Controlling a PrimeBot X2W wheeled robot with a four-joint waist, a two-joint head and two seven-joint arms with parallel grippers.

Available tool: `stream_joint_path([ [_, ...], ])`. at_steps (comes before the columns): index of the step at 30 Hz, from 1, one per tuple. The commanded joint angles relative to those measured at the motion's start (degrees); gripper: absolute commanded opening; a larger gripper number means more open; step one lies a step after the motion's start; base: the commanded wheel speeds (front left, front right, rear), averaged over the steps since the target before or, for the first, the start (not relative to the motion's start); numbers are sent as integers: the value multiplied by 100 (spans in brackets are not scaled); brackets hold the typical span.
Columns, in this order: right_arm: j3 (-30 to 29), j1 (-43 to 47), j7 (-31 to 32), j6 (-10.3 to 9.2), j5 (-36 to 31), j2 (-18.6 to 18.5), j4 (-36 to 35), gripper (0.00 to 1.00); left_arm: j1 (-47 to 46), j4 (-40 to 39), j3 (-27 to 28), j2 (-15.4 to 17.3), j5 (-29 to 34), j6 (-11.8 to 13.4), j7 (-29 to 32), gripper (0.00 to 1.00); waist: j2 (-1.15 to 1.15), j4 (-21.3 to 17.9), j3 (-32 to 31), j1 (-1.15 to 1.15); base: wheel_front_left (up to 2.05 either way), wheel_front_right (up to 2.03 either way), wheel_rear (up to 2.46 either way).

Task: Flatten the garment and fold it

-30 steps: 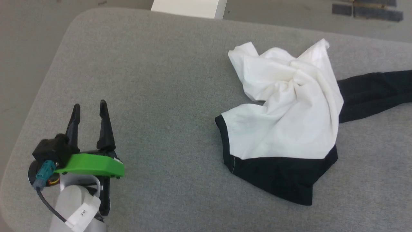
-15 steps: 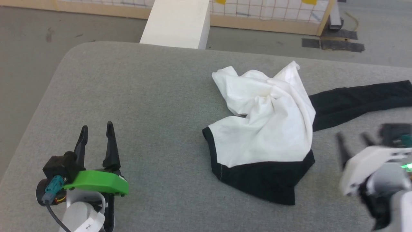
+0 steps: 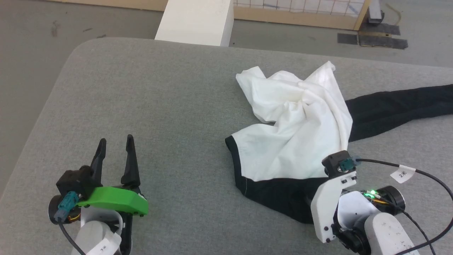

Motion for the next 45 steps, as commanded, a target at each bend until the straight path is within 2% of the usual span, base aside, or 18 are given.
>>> stream_joint_path([
  [1,38,-108,-63,-8,-26,-46,63,100,-79,24,-5,8,-81,-41,-9,100,0,71,67,0,0,0,0],
  [2,56,-126,-61,-8,-23,-54,100,100,-83,29,-3,15,-85,-41,-10,100,0,75,78,0,0,0,0],
  [3,87,-154,-81,-8,-12,-72,108,19,-85,36,6,25,-88,-38,-11,100,0,74,93,0,0,0,0],
  [4,87,-180,-127,-8,-5,-87,89,0,-87,40,12,31,-92,-35,-12,100,0,70,101,0,0,0,0],
  [8,-88,-204,-245,-8,84,-146,-168,0,-75,67,34,40,-110,-11,-16,100,0,11,74,0,0,0,0],
  [10,-384,-163,-317,-8,138,-145,-448,0,-74,84,15,36,-117,-12,-17,100,0,-25,42,0,0,0,0],
  [17,-2211,222,-112,-8,-250,-247,-1467,0,-107,101,-60,38,-139,-19,-20,100,0,-173,-4,0,0,0,0],
  [20,-2884,457,157,-8,-502,-305,-1484,0,-135,116,-93,39,-157,-23,-19,100,0,-203,1,0,0,0,0],
  [24,-3459,514,259,-8,-631,-206,-1179,0,-159,151,-128,52,-172,-26,-18,100,0,-228,-7,0,0,0,0],
  [25,-3520,492,230,-8,-623,-173,-1094,16,-160,162,-136,54,-179,-27,-10,100,0,-231,-9,0,0,0,0],
  [26,-3523,466,148,-8,-608,-148,-1021,100,-161,180,-146,58,-188,-28,4,100,0,-232,-18,0,0,0,0],
  [32,-3872,21,-951,-8,204,73,-1089,100,-218,223,-263,20,-378,-52,196,100,0,-237,-102,0,0,0,0],
  [36,-3839,-26,-1449,-8,425,92,-1066,100,-593,240,-735,-52,-633,-117,687,100,0,-307,-115,0,0,0,0],
  [39,-3695,-51,-1587,-8,476,94,-1017,100,-1038,378,-1259,-93,-847,-149,1253,100,0,-425,-92,0,0,0,0],
  [43,-3404,-143,-1669,-8,496,95,-976,100,-1688,785,-2069,-120,-1320,-152,2341,100,0,-710,-15,0,0,0,0],
  [45,-3257,-184,-1711,-8,469,95,-926,100,-1960,1008,-2549,-122,-1514,-68,2996,100,0,-897,44,0,0,0,0],
])
